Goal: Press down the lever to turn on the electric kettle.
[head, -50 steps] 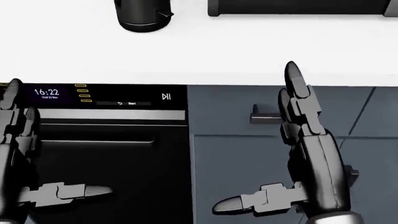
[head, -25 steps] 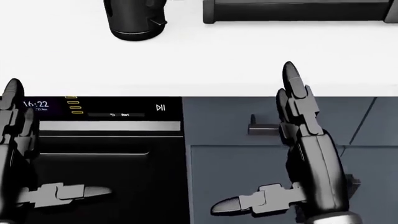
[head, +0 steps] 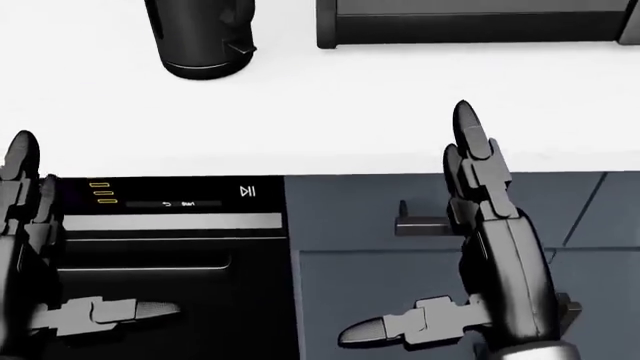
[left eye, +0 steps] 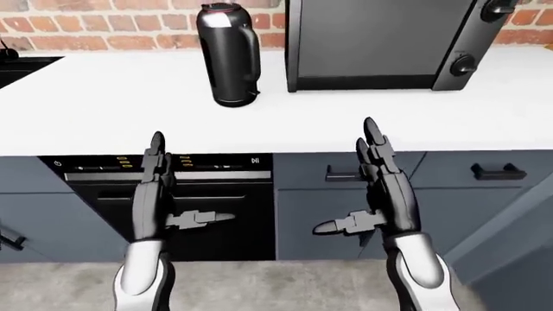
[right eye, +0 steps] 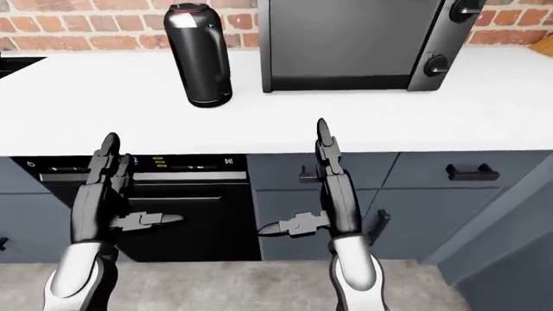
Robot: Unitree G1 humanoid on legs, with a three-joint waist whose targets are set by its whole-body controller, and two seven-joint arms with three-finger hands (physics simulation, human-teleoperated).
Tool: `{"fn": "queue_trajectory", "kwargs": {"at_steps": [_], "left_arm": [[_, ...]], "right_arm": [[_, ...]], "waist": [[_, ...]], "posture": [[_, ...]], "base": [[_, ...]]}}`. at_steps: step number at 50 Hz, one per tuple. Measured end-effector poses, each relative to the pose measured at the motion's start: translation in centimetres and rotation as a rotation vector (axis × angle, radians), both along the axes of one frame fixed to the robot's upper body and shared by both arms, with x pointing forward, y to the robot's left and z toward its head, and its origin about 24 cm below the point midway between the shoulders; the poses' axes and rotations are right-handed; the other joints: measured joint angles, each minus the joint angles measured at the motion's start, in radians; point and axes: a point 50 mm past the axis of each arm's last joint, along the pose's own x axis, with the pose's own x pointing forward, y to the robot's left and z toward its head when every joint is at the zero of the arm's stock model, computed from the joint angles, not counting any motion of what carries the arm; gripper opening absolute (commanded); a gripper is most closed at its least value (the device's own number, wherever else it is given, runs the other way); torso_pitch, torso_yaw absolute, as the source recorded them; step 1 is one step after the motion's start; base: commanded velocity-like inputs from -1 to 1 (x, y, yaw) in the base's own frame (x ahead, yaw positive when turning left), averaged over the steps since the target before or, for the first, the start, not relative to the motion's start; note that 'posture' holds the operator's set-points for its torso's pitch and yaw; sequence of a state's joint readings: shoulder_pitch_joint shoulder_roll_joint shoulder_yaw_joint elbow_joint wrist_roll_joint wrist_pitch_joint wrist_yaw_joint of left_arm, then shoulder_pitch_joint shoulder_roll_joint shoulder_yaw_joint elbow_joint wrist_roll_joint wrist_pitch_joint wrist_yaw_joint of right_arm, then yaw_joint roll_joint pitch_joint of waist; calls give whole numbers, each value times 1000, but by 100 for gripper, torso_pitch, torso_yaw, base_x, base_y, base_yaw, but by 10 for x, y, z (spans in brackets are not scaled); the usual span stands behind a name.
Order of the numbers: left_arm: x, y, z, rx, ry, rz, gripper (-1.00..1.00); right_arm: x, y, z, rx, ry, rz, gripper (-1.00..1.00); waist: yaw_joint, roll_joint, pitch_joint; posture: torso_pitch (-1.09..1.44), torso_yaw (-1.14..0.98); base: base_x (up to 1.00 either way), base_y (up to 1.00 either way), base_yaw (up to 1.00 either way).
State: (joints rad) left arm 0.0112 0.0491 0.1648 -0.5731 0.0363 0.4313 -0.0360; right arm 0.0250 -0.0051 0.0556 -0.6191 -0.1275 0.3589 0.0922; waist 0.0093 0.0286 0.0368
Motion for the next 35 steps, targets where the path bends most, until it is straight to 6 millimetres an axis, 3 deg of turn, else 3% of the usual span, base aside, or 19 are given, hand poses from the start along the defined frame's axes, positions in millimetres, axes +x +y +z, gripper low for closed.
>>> {"fn": "queue_trajectory", "kwargs": {"at_steps": [3,5,6,8,11,15,18,24,29,31,32,35], "left_arm": [[0,-1,4,3,-21,-5,100],[0,-1,6,5,-30,-6,100],[0,-3,6,0,-33,-11,100],[1,-6,2,-9,-14,-29,100],[1,-6,-1,-13,5,-37,100],[1,-4,6,-4,-27,-28,100],[1,-5,10,-1,-44,-31,100],[1,2,2,0,0,4,100],[0,-1,6,2,-23,-7,100],[0,-1,7,3,-33,-10,100],[1,-4,6,-6,-30,-19,100],[2,-7,-1,-15,6,-42,100]], "right_arm": [[-1,0,5,1,-27,-2,100],[-1,1,6,2,-37,2,100],[-1,-1,6,-3,-38,-2,100],[-1,-4,2,-7,-17,-20,100],[0,-6,-1,-8,7,-33,100],[-1,-4,4,-5,-21,-24,100],[-1,-4,6,-4,-33,-22,100],[1,1,0,4,2,1,100],[-1,0,8,4,-49,-21,100],[-1,0,11,1,-63,-25,100],[-1,-3,10,-6,-61,-36,100],[0,-7,2,-13,-16,-67,100]], "waist": [[3,-38,1],[4,-75,-6],[-4,-77,-9],[-13,-66,5],[-14,-57,3],[-13,-9,7],[-17,49,-2],[3,23,-5],[6,-41,-1],[4,-82,-9],[-6,-72,-4],[-21,-90,-11]], "posture": [[0,0],[0,0],[0,0],[0,0],[0,0],[0,0],[0,0],[0,0],[0,0],[0,0],[0,0],[0,0]], "base": [[9,0,0],[10,0,0],[9,0,0],[10,0,0],[10,0,0],[9,0,0],[10,0,0],[10,0,0],[10,2,0],[5,18,0],[2,27,0],[2,33,0]]}}
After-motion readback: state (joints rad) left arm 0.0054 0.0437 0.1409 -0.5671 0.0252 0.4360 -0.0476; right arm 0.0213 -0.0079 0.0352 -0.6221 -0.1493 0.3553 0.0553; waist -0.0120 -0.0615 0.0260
